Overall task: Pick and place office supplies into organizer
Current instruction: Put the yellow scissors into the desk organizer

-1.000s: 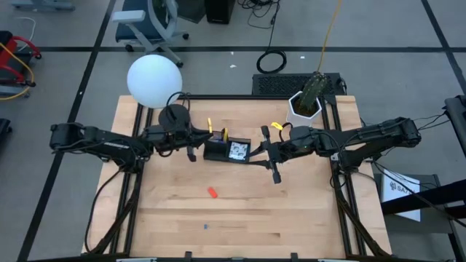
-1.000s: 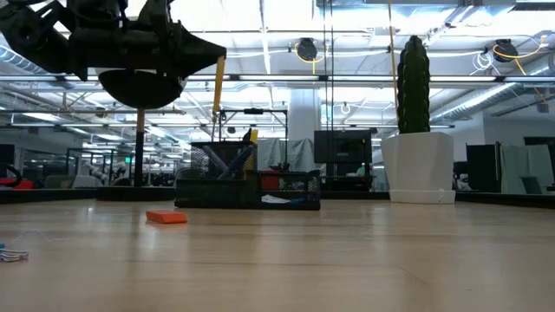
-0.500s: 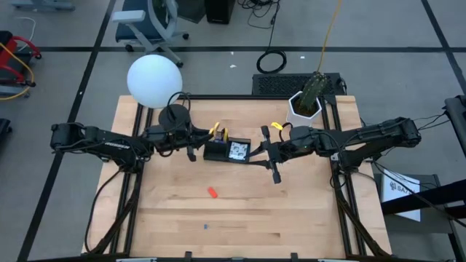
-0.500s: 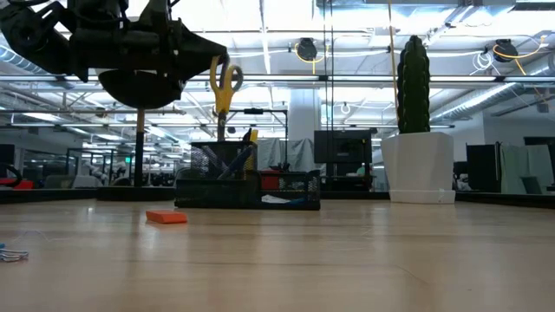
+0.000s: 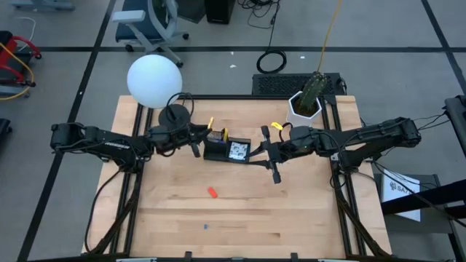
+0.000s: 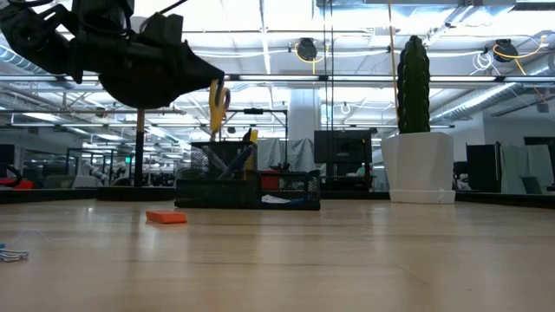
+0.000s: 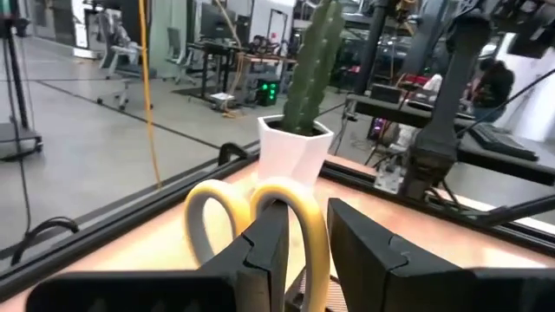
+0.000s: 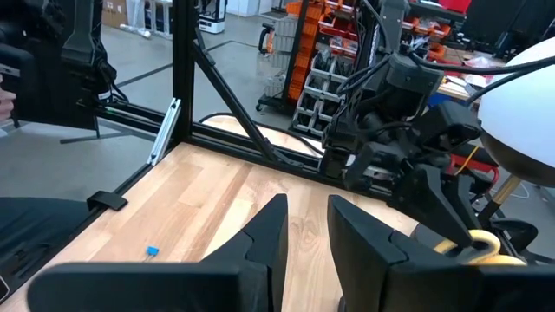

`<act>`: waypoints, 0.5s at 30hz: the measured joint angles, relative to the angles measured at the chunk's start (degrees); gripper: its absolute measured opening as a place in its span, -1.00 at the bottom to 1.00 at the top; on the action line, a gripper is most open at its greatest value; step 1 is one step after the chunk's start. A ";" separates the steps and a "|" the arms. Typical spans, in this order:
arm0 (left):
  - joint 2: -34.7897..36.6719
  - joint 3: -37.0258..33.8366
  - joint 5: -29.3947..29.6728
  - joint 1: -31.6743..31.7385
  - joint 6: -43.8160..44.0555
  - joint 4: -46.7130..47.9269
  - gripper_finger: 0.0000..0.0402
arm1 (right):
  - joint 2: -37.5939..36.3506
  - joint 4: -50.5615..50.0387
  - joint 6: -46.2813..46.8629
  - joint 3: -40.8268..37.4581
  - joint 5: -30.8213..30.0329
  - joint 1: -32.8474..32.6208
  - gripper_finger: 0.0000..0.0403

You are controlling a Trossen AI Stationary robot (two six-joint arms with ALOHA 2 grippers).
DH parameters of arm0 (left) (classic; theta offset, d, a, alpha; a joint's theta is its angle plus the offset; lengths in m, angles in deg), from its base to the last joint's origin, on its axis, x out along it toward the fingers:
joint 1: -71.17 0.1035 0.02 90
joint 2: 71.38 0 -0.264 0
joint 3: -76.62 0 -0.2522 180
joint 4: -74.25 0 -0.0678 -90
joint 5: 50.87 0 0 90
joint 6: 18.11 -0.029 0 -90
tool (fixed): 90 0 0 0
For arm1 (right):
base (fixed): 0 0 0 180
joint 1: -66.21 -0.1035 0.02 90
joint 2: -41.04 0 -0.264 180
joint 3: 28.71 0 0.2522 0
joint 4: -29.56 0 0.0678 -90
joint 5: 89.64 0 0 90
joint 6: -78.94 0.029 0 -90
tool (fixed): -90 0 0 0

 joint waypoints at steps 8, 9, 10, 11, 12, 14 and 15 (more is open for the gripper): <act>0.00 0.00 -4.79 0.00 1.77 -0.36 -0.56 | 0.00 0.00 -0.40 0.00 0.00 0.01 -0.63; 0.00 0.00 -5.10 0.00 1.71 -0.36 -0.56 | 0.00 0.00 -0.40 0.00 0.00 0.01 -0.63; 0.00 0.00 -5.40 0.00 1.39 -0.36 -0.56 | 0.00 0.00 -0.40 0.00 0.00 0.01 -0.63; 0.00 0.00 -5.40 0.00 1.16 -0.28 -0.56 | 0.00 0.00 -0.40 0.00 0.00 0.01 -0.63; 0.00 0.00 -5.31 0.00 1.14 -0.13 -0.56 | 0.00 0.00 -0.40 0.00 0.00 0.01 -0.63; 0.00 0.00 -4.89 0.00 1.12 0.03 -0.56 | 0.00 0.00 -0.40 0.00 0.00 0.01 -0.63; 0.00 0.00 -4.87 0.00 1.01 0.01 -0.56 | 0.00 0.00 -0.40 0.00 0.00 0.01 -0.63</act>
